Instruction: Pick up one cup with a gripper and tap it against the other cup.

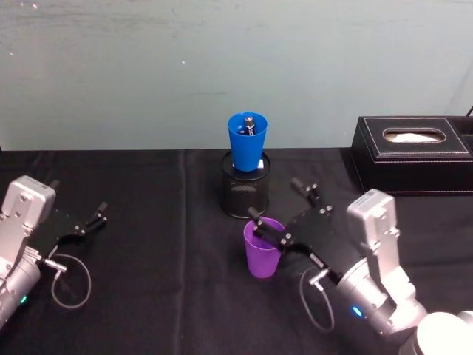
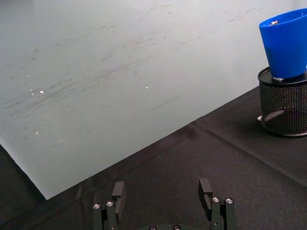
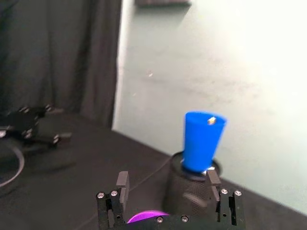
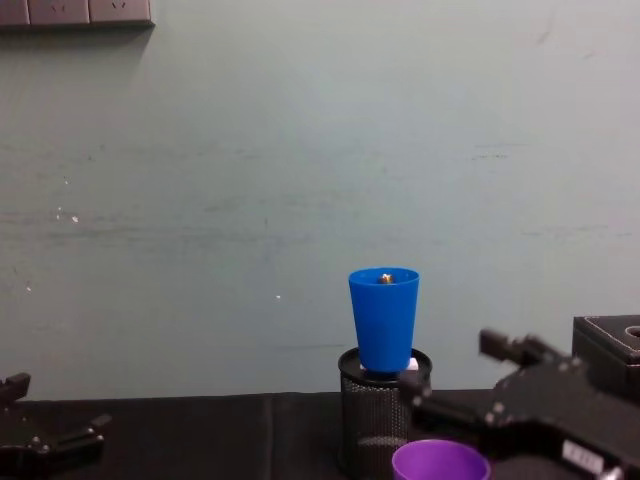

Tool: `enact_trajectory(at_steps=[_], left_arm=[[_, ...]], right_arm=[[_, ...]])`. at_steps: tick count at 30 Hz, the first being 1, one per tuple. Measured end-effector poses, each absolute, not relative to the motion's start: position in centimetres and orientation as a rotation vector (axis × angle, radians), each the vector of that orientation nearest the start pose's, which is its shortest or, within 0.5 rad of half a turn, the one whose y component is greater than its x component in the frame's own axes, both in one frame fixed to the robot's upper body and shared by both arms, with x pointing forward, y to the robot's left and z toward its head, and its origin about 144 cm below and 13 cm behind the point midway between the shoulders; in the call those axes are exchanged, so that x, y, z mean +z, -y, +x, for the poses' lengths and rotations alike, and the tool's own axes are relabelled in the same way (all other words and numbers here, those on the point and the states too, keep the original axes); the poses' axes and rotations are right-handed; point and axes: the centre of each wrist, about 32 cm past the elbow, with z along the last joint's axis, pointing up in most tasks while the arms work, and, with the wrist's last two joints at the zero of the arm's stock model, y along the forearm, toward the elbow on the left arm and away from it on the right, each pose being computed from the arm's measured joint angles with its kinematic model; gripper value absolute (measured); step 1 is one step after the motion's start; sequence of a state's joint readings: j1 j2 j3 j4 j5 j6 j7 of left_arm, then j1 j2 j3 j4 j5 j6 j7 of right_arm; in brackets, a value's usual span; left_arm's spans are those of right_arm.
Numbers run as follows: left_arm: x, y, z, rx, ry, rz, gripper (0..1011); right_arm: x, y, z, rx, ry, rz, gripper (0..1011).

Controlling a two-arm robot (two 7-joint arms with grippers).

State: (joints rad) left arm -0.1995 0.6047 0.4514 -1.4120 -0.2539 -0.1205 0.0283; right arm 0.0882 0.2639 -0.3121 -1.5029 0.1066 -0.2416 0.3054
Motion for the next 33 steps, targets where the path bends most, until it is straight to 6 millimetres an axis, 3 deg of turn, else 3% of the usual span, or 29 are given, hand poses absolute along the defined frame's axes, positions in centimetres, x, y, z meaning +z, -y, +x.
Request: enact_trajectory(at_steps=[6,14,28,33], left_arm=[[114.0,-31.0,48.9,1.248,0.285,0.304,1000],[114.0,-31.0,48.9,1.248,0.285,0.305,1000],[114.0,-31.0,48.9,1.248,0.285,0.304,1000],[114.0,-31.0,48.9,1.248,0.285,0.304,1000]], right_arm=[[114.7,21.5,45.6,-1.111,0.27,0.023,1003],[113.5,21.6,44.0,-1.319,0.25,0.019,1003],[110.9,22.0,43.6,-1.411,0.192,-0.021,1003],[111.0,22.0,43.6,-1.411,0.194,-0.02,1003]])
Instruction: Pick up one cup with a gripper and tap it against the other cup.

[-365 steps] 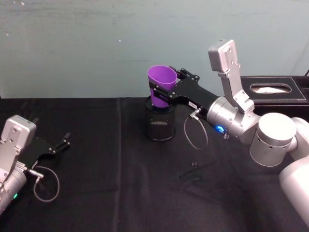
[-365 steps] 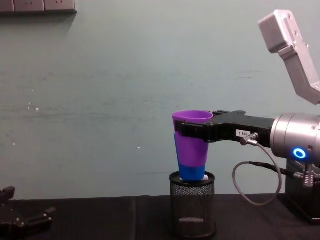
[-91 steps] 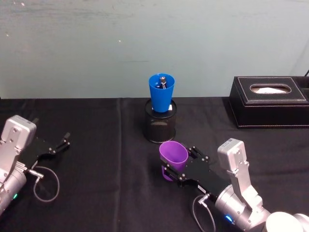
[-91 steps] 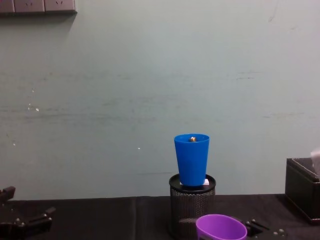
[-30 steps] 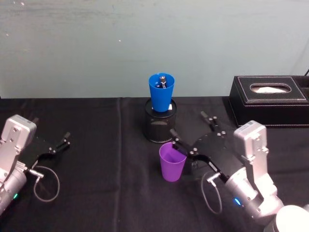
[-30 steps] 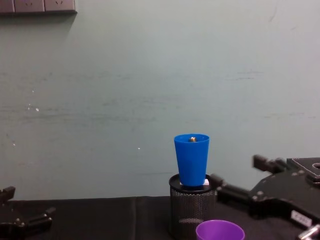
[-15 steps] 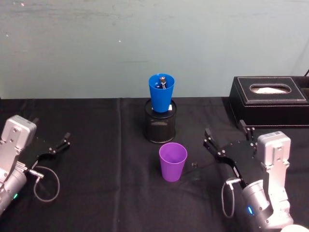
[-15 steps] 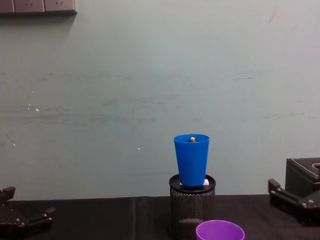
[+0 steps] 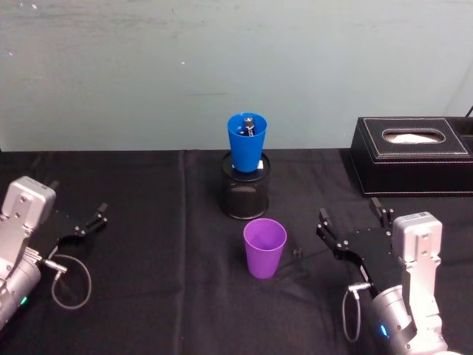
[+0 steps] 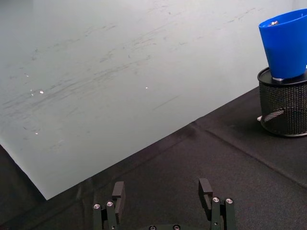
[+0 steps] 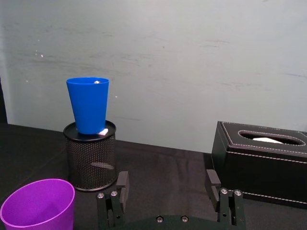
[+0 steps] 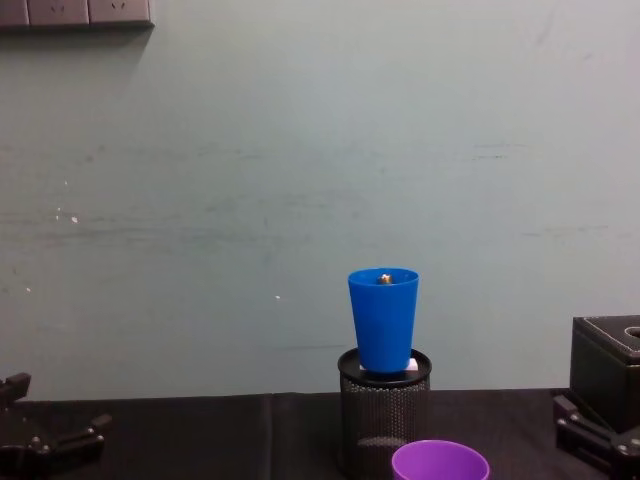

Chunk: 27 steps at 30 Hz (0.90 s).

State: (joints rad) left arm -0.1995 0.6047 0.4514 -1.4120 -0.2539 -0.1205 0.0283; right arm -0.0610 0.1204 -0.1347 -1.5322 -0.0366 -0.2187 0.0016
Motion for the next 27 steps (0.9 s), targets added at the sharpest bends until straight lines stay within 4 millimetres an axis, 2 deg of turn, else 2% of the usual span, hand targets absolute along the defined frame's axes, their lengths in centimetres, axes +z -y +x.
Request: enact_trajectory(at_steps=[27], left_arm=[[113.98,-30.97,48.86,1.248,0.285,0.305,1000]], right_arm=[[111.22,21.99,43.56,-1.409,0.196,-0.012,1003]])
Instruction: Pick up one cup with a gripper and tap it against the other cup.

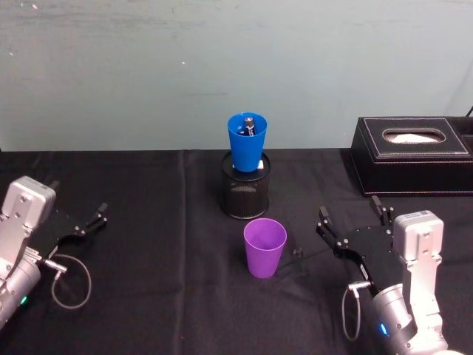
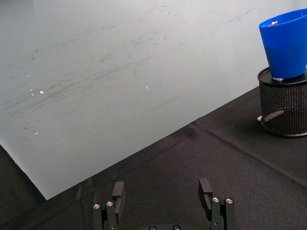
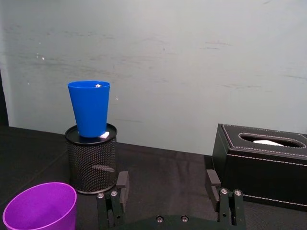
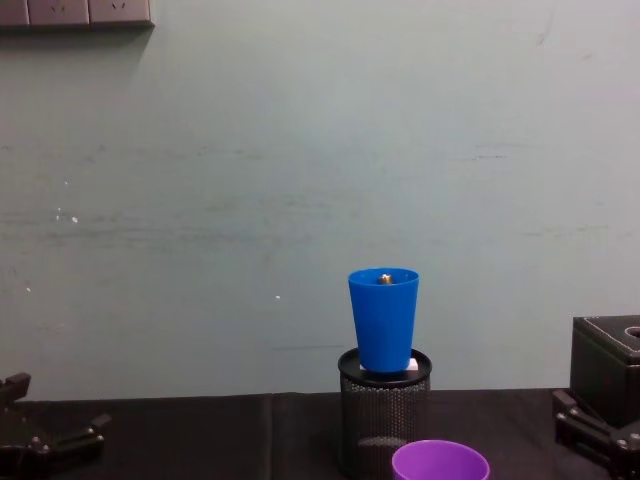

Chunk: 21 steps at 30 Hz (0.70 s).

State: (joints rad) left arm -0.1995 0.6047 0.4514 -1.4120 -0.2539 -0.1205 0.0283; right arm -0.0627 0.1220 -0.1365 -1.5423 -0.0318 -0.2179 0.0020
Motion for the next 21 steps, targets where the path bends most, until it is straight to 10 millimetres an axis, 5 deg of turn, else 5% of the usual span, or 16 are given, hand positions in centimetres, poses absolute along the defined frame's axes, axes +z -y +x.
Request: enact_trajectory(at_steps=[21], left_arm=[[113.98,-30.97,48.86,1.248,0.285,0.304,1000]], right_arm=[[111.25,21.99,43.57,-1.409,0.195,-0.011,1003]])
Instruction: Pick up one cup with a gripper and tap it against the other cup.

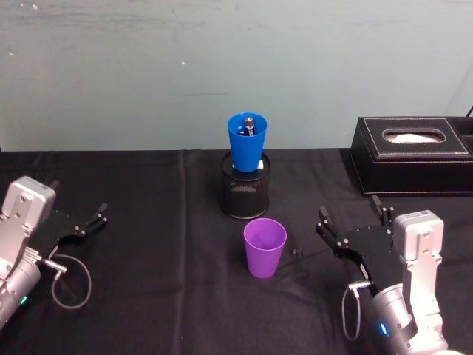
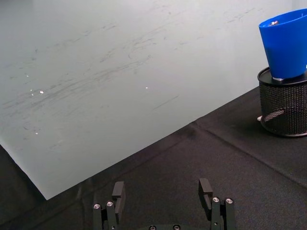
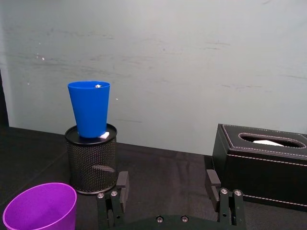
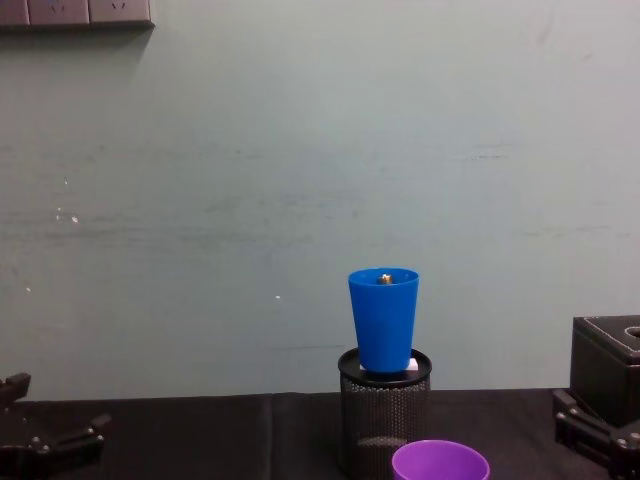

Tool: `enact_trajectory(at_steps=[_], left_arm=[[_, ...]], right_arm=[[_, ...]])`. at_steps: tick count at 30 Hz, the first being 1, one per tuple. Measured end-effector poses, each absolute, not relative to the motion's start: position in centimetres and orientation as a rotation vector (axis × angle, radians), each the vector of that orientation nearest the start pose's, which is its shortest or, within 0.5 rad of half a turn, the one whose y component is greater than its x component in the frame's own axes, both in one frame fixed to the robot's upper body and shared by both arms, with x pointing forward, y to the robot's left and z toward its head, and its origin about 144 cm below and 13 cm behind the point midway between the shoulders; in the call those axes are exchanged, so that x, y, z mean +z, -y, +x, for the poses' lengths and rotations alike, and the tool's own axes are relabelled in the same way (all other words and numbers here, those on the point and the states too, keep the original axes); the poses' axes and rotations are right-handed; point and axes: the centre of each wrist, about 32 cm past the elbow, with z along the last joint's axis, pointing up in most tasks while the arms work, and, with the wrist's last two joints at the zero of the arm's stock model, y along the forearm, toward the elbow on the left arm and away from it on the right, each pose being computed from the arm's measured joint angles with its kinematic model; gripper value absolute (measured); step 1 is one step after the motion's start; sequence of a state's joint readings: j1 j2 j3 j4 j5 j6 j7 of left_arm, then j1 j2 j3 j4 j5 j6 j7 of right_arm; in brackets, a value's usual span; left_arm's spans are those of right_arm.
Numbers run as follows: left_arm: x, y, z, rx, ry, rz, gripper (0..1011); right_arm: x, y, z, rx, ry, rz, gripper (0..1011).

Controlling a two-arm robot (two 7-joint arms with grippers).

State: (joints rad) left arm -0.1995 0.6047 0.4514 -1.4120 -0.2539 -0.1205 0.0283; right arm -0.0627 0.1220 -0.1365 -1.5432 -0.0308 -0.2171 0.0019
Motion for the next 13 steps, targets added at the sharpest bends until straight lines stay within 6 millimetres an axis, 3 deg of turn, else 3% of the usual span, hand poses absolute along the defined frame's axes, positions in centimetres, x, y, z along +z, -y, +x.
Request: enact_trajectory(at_steps=[13], left_arm=[[113.98,-30.97,48.86,1.248,0.285,0.305,1000]], right_arm=[[111.25,21.99,43.57,-1.409,0.195,-0.011,1002]])
